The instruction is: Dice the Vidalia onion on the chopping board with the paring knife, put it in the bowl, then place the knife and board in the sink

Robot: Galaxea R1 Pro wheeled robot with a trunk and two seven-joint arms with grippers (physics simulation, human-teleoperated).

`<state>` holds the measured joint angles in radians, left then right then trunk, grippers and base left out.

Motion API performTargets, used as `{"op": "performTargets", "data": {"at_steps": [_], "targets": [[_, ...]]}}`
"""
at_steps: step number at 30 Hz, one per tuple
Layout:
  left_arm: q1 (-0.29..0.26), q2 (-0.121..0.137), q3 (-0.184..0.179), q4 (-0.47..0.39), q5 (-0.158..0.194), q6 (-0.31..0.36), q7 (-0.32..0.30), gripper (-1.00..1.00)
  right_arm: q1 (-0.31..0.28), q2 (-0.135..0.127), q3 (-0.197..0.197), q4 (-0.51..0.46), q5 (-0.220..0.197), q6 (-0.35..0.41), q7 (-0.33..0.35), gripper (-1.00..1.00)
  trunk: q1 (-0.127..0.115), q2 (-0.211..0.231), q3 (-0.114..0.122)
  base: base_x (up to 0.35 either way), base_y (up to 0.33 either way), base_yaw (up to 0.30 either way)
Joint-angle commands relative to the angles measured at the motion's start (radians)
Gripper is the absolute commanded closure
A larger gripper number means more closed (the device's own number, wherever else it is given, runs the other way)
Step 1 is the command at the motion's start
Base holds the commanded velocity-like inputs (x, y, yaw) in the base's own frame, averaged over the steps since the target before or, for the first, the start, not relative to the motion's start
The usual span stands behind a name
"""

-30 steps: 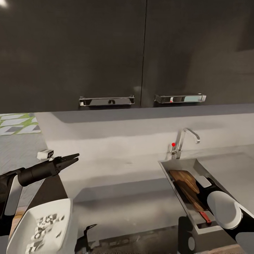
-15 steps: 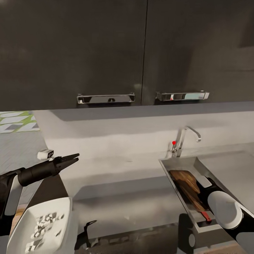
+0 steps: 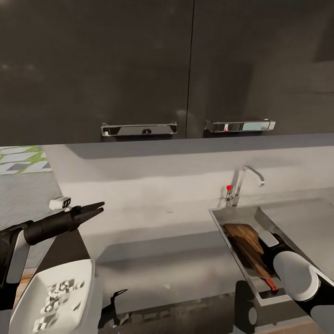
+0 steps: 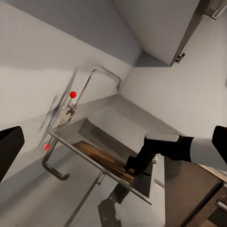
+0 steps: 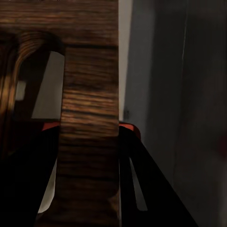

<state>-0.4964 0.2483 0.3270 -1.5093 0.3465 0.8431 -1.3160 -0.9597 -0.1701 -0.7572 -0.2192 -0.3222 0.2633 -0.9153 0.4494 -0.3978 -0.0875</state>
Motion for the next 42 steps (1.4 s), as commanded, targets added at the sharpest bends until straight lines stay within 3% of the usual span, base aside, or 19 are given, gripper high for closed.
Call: {"op": "performTargets", "data": {"at_steps": [1, 2, 23, 28, 39, 41, 42], "targets": [[-0.001, 0.000, 0.000, 0.000, 0.003, 0.010, -0.002, -1.00, -0.001, 0.000, 0.005, -0.002, -0.005, 0.010, -0.008, 1.00, 0.001, -0.002, -0.002, 0.000, 0.000, 0.000], [-0.001, 0.000, 0.000, 0.000, 0.003, 0.009, -0.002, -1.00, -0.001, 0.000, 0.005, -0.002, -0.005, 0.010, -0.012, -1.00, 0.001, -0.002, -0.002, 0.000, 0.000, 0.000], [-0.001, 0.001, 0.000, 0.000, 0.002, 0.009, -0.002, -1.00, -0.001, 0.001, 0.011, -0.018, -0.001, 0.036, -0.044, -1.00, 0.001, -0.002, 0.009, 0.000, 0.000, -0.032], [-0.001, 0.000, 0.000, 0.000, 0.000, 0.010, -0.002, -1.00, -0.001, 0.001, 0.010, -0.050, -0.002, 0.120, -0.074, -1.00, 0.001, -0.002, 0.017, 0.000, 0.000, -0.095], [-0.001, 0.000, 0.001, 0.000, 0.004, 0.012, -0.001, -1.00, -0.001, 0.023, 0.012, -0.291, -0.005, 0.399, -0.076, -1.00, 0.001, -0.002, 0.035, 0.000, 0.000, -0.089], [-0.001, 0.000, 0.001, 0.000, 0.006, 0.012, -0.002, -1.00, -0.001, 0.028, 0.034, -0.336, -0.007, 0.442, -0.075, -1.00, 0.001, -0.002, 0.038, 0.000, 0.000, -0.067], [-0.001, 0.000, 0.001, 0.000, 0.006, 0.013, -0.002, -1.00, -0.001, 0.042, 0.085, -0.374, -0.012, 0.484, -0.072, -1.00, 0.001, -0.002, 0.040, 0.000, 0.000, -0.065]]}}
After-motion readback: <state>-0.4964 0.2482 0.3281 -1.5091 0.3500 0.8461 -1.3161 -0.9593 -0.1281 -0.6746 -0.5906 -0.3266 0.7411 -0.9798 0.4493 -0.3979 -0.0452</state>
